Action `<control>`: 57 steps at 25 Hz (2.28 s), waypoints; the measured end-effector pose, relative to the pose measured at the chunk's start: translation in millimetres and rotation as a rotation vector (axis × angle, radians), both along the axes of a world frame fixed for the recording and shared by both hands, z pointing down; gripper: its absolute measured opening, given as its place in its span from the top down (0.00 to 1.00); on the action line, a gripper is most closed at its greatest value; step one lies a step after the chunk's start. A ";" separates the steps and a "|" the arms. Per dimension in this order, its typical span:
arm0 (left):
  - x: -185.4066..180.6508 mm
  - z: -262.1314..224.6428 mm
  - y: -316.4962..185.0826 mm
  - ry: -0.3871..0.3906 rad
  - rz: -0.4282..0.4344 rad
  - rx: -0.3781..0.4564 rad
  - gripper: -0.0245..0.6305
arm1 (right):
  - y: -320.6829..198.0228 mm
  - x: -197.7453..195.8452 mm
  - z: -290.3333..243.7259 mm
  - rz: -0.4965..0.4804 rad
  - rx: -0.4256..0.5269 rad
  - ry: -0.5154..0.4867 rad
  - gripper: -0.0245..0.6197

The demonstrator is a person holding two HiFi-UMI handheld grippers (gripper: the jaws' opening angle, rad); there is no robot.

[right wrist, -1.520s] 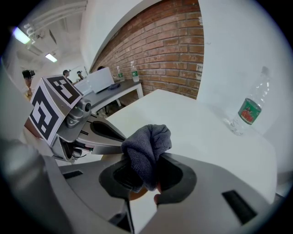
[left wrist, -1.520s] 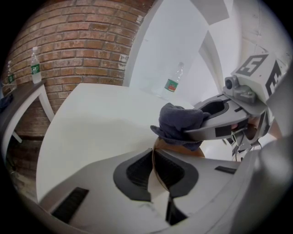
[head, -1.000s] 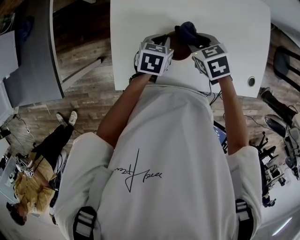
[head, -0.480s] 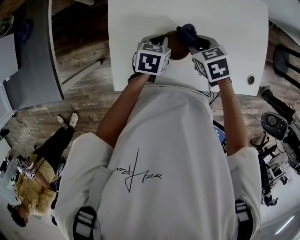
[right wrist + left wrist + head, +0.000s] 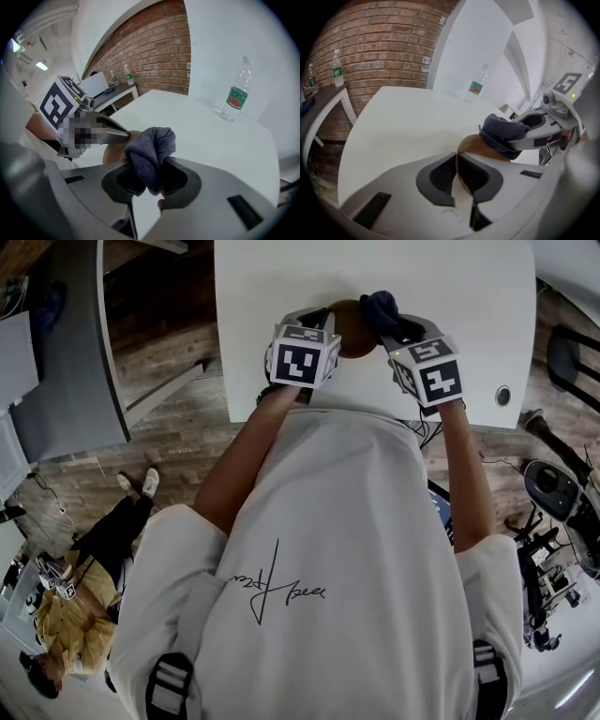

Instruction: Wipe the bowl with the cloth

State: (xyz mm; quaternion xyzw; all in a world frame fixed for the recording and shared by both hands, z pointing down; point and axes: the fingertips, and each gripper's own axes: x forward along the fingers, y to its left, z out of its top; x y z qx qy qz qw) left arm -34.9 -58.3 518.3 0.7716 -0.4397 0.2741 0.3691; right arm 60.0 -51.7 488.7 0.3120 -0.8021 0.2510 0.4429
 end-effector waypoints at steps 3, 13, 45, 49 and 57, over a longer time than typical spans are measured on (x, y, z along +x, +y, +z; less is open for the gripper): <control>-1.3 1.0 0.7 -0.002 0.000 0.001 0.94 | 4.1 2.5 2.3 0.016 -0.003 -0.006 0.83; 1.1 -0.1 -1.1 -0.001 -0.005 -0.010 0.94 | 7.7 12.9 3.2 0.073 -0.039 -0.055 0.83; 0.6 0.4 -1.3 -0.005 -0.029 -0.019 0.94 | 44.0 29.1 4.5 0.151 -0.067 -0.067 0.83; 0.8 -0.2 -4.9 -0.004 -0.030 -0.021 0.94 | 45.8 29.9 3.6 0.156 -0.076 -0.068 0.83; 1.0 4.6 -10.0 0.000 -0.035 -0.027 0.94 | 52.5 30.8 8.3 0.174 -0.102 -0.076 0.83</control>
